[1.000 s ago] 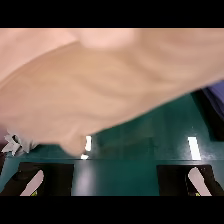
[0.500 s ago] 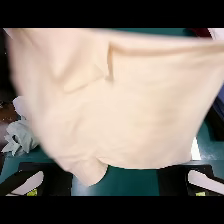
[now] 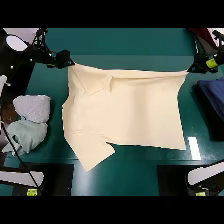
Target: Fold the shirts.
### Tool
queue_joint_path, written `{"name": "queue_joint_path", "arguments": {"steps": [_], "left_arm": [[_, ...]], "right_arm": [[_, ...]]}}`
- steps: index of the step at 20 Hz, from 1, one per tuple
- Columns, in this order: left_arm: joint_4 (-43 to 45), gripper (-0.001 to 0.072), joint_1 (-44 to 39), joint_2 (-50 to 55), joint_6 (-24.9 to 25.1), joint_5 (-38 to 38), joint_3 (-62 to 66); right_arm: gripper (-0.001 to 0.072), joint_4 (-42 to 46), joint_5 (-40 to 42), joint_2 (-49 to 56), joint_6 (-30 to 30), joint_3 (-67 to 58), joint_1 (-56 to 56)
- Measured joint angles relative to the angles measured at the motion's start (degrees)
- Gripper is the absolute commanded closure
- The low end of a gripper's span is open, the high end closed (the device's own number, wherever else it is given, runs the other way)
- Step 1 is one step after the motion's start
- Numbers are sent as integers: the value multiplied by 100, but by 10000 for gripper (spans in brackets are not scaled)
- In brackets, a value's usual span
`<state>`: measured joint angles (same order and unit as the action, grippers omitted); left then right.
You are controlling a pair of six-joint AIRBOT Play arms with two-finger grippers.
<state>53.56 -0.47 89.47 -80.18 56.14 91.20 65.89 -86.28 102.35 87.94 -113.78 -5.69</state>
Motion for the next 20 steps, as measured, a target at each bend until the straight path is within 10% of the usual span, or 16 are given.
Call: {"name": "queue_joint_path", "arguments": {"steps": [18,20], "left_arm": [[380,673,564,236,1469,1123,-1187],[426,189,564,236,1381,1117,-1375]], "right_arm": [[697,28,1351,-879,-846,2929,192],[684,15,1473,-909,-850,3198,273]]}}
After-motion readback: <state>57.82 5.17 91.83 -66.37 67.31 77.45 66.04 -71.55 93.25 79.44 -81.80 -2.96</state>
